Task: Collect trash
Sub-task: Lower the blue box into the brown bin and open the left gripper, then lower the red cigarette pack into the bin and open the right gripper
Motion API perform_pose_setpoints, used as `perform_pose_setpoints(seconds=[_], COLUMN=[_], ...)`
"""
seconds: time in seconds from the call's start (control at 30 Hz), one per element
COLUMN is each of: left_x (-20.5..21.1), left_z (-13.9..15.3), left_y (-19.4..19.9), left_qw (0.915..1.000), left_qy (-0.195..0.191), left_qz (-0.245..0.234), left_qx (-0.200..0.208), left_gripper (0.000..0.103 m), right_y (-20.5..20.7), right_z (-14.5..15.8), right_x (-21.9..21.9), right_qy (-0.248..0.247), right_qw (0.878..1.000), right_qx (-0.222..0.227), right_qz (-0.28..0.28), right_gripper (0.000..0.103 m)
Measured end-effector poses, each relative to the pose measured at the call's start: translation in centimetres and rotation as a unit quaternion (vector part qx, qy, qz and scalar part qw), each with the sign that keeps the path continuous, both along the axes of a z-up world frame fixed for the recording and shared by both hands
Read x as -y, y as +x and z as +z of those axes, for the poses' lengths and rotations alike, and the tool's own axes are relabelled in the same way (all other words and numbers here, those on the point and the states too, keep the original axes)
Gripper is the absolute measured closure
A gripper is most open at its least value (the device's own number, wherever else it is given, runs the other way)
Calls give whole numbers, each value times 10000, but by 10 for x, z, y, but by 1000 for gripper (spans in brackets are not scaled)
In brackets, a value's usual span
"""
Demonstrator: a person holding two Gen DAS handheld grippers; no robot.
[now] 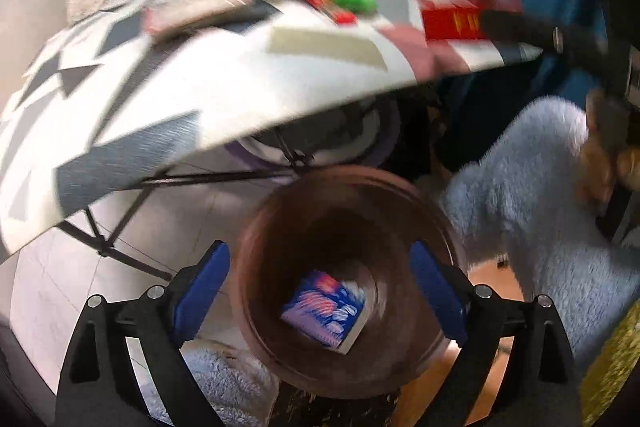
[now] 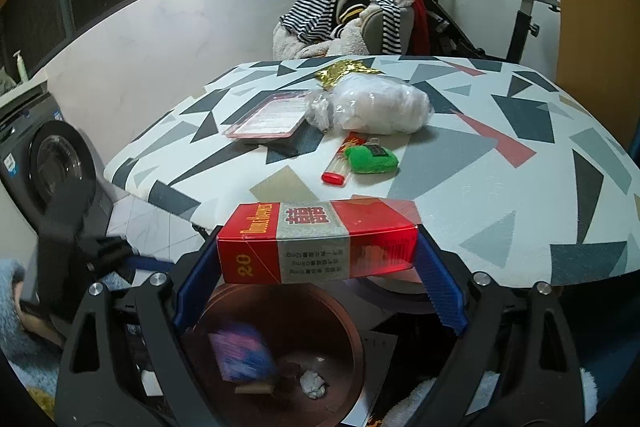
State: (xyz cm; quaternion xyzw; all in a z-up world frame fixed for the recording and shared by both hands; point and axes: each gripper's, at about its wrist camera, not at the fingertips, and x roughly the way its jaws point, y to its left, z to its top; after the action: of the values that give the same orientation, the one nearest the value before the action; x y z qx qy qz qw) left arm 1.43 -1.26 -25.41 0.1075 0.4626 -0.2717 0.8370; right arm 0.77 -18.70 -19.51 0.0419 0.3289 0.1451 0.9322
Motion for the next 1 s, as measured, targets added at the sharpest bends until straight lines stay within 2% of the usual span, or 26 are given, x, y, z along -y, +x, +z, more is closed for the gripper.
perform_pose_setpoints(seconds=[0.2,0.3,0.47,0.6,0.77,1.0], left_x=[-28,-47,-73,-87,-91,-88], left_z=[28,42,62,67,64,58], left_y=[-3,-4,-11,-12,-9,-6], left_qw=[9950,9875,9701,9617,9597,9621], left_qy=[-338,-570,-874,-1003,-994,-878], left_qz=[755,1208,1863,2164,2286,2265], left_qx=[564,836,1286,1352,1298,1236], left_gripper=[11,11,9,9,9,9], right_y=[-4,-7,-13,-9,1,17], right_z=[-7,-11,-22,-41,-75,-121], right_x=[-14,-26,-49,-70,-92,-105], right_qy=[-229,-369,-623,-767,-1065,-1531], right_qw=[9995,9984,9941,9872,9752,9578], right_qx=[-31,-69,-162,-552,-1202,-1999], right_qz=[213,419,868,1287,1521,1386], right_gripper=[15,15,15,15,14,14])
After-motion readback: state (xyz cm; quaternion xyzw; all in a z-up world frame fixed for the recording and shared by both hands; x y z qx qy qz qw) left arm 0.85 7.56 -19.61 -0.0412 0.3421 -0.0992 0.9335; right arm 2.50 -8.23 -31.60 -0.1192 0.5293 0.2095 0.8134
